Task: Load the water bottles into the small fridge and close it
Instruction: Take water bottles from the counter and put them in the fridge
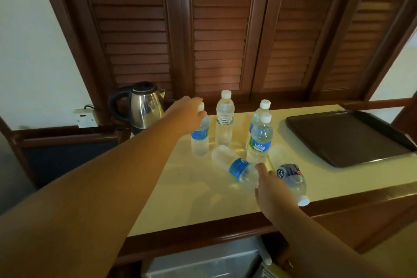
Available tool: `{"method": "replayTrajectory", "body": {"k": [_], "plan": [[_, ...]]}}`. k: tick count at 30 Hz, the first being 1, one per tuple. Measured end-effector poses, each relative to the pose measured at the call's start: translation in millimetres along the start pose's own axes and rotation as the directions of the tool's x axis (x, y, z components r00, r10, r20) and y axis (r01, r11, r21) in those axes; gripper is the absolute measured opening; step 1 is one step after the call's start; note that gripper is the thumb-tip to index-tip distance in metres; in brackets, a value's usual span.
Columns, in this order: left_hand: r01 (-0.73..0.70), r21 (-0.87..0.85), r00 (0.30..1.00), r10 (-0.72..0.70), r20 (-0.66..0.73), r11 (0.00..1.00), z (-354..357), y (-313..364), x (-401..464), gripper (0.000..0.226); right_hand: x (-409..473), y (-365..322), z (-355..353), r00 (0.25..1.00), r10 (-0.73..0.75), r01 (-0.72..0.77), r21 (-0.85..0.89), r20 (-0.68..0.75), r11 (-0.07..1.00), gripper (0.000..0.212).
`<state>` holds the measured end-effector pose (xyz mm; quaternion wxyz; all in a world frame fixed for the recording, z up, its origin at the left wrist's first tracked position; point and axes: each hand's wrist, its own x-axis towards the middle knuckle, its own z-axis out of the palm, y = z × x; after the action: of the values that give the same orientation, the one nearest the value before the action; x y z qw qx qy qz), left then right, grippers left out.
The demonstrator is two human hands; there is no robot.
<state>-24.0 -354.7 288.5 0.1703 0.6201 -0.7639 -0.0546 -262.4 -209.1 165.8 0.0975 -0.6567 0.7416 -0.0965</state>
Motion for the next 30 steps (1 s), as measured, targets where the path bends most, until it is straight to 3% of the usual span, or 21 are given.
{"method": "replayTrajectory", "body": {"k": [4, 7, 12, 16, 20, 23, 27, 30], "plan": [[0.013, -0.057, 0.990, -0.021, -0.136, 0.998, 15.2, -1.2, 5.2, 0.044, -9.2, 5.9, 0.9, 0.995, -0.085, 0.089, 0.085, -0.049, 0.992, 0.054], [0.098, -0.108, 0.977, -0.117, -0.181, 0.989, 17.5, 6.9, -4.8, 0.037, -26.4, 9.2, -0.6, 0.970, -0.158, 0.190, 0.167, -0.186, 0.967, 0.046], [0.115, -0.183, 0.947, -0.163, -0.276, 0.976, 16.8, 21.7, -68.6, 0.037, -59.2, 15.5, -25.2, 0.826, -0.271, 0.411, 0.197, -0.495, 0.890, 0.029], [0.065, -0.266, 0.894, -0.174, -0.412, 0.962, 4.1, 40.6, -156.3, 0.044, -96.6, 24.0, -53.6, 0.758, -0.299, 0.500, 0.223, -0.580, 0.837, 0.026], [0.054, -0.315, 0.863, -0.203, -0.463, 0.948, -3.7, 62.8, -248.7, 0.043, -143.3, 43.3, -63.2, 0.774, -0.251, 0.473, 0.267, -0.581, 0.840, 0.028], [0.068, -0.329, 0.852, -0.227, -0.472, 0.942, 7.1, 82.3, -319.8, 0.042, -176.2, 60.9, -55.2, 0.786, -0.315, 0.498, 0.244, -0.532, 0.832, 0.031], [0.057, -0.315, 0.875, -0.199, -0.440, 0.947, 42.2, 97.1, -402.7, 0.036, -217.3, 82.1, -20.9, 0.804, -0.399, 0.538, 0.254, -0.440, 0.804, 0.027], [0.141, -0.350, 0.887, -0.275, -0.371, 0.926, 87.0, 91.5, -448.3, 0.035, -240.9, 92.8, 18.3, 0.834, -0.421, 0.525, 0.279, -0.356, 0.804, 0.023]]}}
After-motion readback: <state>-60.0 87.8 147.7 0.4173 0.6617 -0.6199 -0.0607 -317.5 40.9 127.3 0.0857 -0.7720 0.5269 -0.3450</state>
